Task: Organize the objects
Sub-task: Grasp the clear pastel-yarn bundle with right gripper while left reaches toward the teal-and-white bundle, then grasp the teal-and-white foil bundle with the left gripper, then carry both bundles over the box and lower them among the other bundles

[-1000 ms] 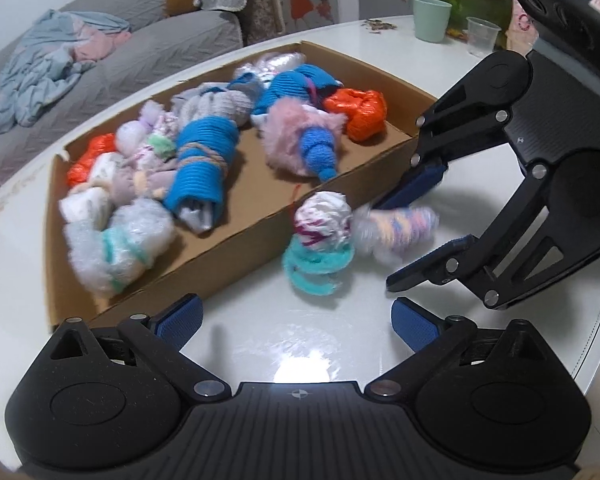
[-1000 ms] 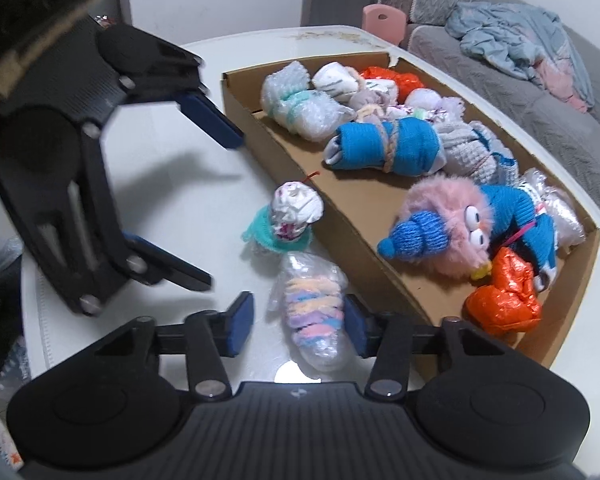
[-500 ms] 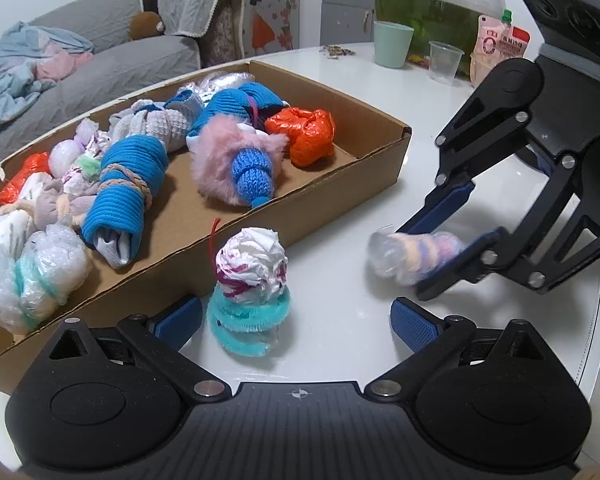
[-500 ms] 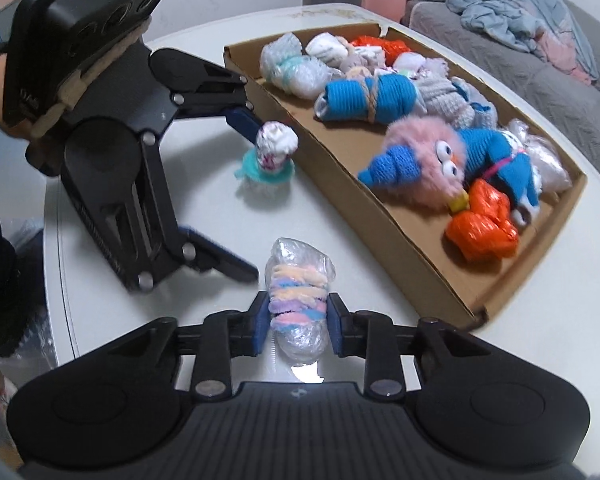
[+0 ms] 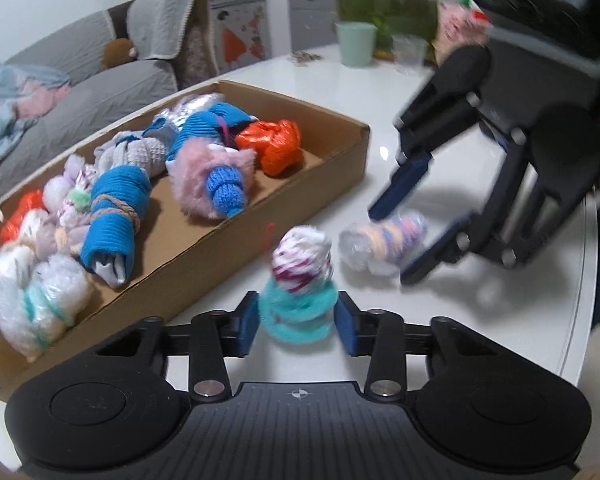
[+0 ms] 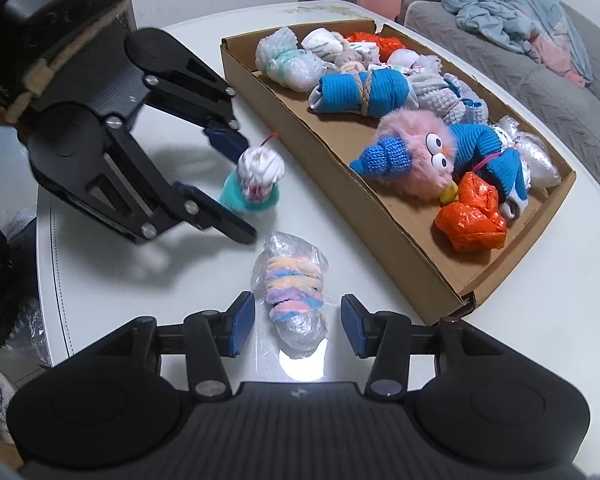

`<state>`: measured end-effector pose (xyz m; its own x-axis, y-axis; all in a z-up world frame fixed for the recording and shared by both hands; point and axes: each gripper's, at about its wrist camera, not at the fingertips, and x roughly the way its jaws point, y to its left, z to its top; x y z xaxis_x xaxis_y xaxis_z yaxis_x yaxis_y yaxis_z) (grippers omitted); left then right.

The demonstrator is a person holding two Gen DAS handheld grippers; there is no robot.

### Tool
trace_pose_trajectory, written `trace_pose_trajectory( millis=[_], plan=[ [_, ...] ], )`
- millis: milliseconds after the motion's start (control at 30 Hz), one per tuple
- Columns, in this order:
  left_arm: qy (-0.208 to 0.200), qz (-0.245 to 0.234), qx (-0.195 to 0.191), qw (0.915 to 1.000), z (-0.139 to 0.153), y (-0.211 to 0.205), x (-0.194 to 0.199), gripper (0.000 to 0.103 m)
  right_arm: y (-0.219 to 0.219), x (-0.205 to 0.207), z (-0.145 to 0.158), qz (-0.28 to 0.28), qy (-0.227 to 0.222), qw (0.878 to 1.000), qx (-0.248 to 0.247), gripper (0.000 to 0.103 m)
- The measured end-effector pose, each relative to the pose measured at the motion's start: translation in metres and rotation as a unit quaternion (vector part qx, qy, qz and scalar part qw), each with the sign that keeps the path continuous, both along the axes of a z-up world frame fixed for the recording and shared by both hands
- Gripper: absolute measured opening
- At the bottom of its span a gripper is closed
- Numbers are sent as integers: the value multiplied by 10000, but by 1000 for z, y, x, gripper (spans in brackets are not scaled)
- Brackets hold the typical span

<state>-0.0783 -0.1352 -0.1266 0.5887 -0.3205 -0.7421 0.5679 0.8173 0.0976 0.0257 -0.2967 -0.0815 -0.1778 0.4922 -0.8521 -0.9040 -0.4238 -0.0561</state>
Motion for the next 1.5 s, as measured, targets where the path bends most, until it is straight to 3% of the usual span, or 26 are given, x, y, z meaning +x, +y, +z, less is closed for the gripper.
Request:
trace_pose_trajectory(
  millis=[167,233,300,367,533,633,700,767,833,900,1067,1200,1367,1500],
  plan=[
    [457,524,-55,9976,4,19,-13,44,2,-3,1,14,15,10000,14,45],
    [578,805,-149,9950,5,29,-17,56,3,-7,0,37,-1,10000,42,49],
    [494,925,-228,9942,7,33,-18,77,4,-11,0,14,-55,10000,76,54],
    [347,942,-369,9943,11,30,-16,85,5,-13,0,-25,-34,10000,62,54],
    [226,883,-621,9939,10,9,5,86,4,-14,1,-52,-4,10000,64,54],
    [259,876,-682,9935,3,3,12,82,4,-11,-2,-100,38,9999,24,54],
    [303,905,-729,9928,-1,3,14,56,4,-10,-2,-125,78,9999,12,51],
    [289,970,-705,9924,-2,5,12,38,5,-9,-2,-156,145,9998,-17,46],
    [385,997,-720,9917,-1,9,11,36,6,-9,-1,-186,188,9996,-46,42],
    [496,1042,-566,9917,3,12,10,35,9,-9,0,-294,249,9992,-62,29],
    [942,1582,-218,9827,10,27,6,35,14,-12,1,-656,374,9970,-196,27],
    [1191,2088,-273,9703,12,44,-4,35,14,-27,2,-897,226,9953,-285,27],
    [1180,2351,-343,9642,13,53,-20,35,11,-37,0,-1282,265,9910,-271,31],
    [1012,2434,-367,9639,12,52,-28,35,9,-39,0,-1623,334,9860,-188,28]
  ],
)
